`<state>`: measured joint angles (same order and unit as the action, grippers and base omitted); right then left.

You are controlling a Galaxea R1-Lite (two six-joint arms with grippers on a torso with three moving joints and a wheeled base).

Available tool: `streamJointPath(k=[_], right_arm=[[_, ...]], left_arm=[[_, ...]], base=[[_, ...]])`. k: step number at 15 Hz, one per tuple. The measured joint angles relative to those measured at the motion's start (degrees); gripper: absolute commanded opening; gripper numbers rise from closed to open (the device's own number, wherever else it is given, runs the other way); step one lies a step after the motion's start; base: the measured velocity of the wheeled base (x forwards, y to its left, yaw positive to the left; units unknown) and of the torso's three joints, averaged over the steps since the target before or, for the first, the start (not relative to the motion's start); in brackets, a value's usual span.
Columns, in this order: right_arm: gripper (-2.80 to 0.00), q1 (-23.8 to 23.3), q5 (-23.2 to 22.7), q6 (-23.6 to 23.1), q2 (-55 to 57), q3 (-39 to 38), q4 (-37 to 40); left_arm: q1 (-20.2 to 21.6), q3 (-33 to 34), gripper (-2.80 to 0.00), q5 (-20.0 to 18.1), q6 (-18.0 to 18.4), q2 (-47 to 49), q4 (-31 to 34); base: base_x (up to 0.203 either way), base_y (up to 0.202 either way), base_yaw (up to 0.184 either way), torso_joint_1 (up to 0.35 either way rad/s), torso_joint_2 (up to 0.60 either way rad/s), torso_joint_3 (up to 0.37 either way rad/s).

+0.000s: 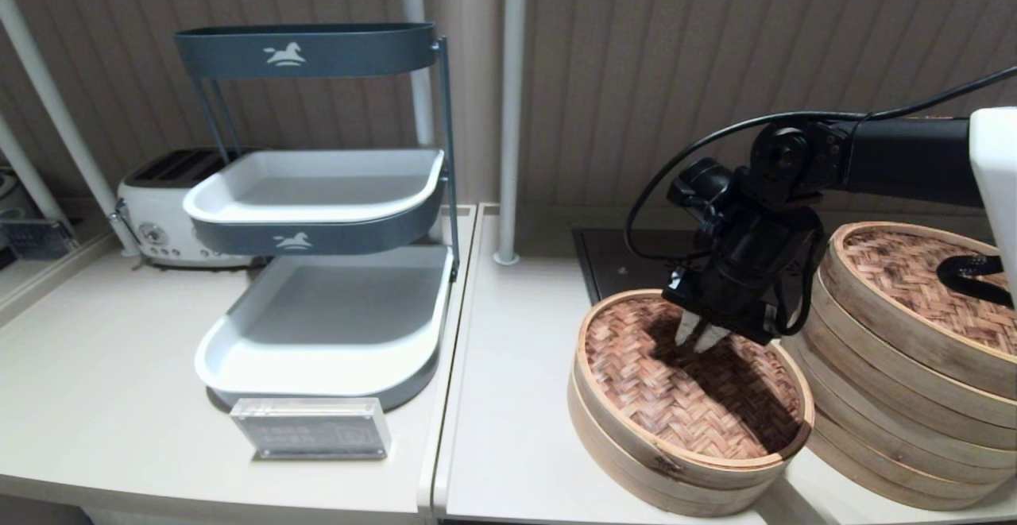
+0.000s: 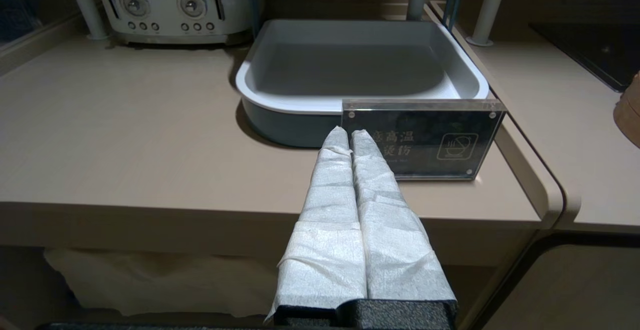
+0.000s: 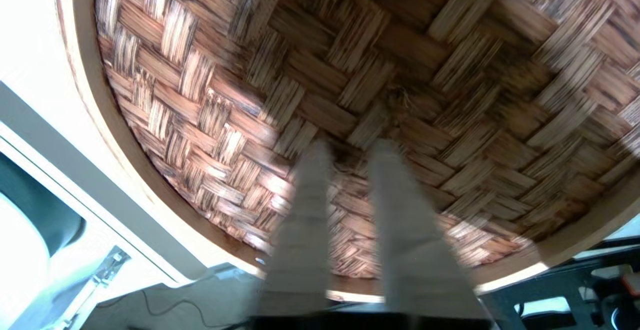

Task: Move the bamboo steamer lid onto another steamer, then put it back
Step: Pick up the steamer

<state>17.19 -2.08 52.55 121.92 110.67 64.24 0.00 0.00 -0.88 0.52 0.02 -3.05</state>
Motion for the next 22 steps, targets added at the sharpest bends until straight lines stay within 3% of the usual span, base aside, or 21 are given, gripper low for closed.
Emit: streamJointPath(k=[12, 13, 14, 22], right_arm=[[0.00, -0.3, -0.1, -0.1, 1.2, 0.0, -0.6], [-0.63, -0.3, -0.1, -0.1, 1.3, 0.0, -0.6], [-2.80, -0.3, -0.1, -0.2, 1.3, 0.0, -0.6], [-2.80, 0.1, -0.2, -0.1, 2.1, 0.0, -0.7]], left_arm=[[0.0, 0.0, -2.80, 0.0, 0.0, 0.0, 0.0], [0.0, 0.0, -2.80, 0.0, 0.0, 0.0, 0.0], [0.0, 0.0, -2.80, 0.0, 0.0, 0.0, 0.0], [0.0, 0.0, -2.80, 0.0, 0.0, 0.0, 0.0]], base=[[0.000, 0.000, 0.000, 0.000, 0.00, 0.000], [0.000, 0.000, 0.000, 0.000, 0.00, 0.000], [0.000, 0.000, 0.000, 0.000, 0.00, 0.000], [0.000, 0.000, 0.000, 0.000, 0.00, 0.000]])
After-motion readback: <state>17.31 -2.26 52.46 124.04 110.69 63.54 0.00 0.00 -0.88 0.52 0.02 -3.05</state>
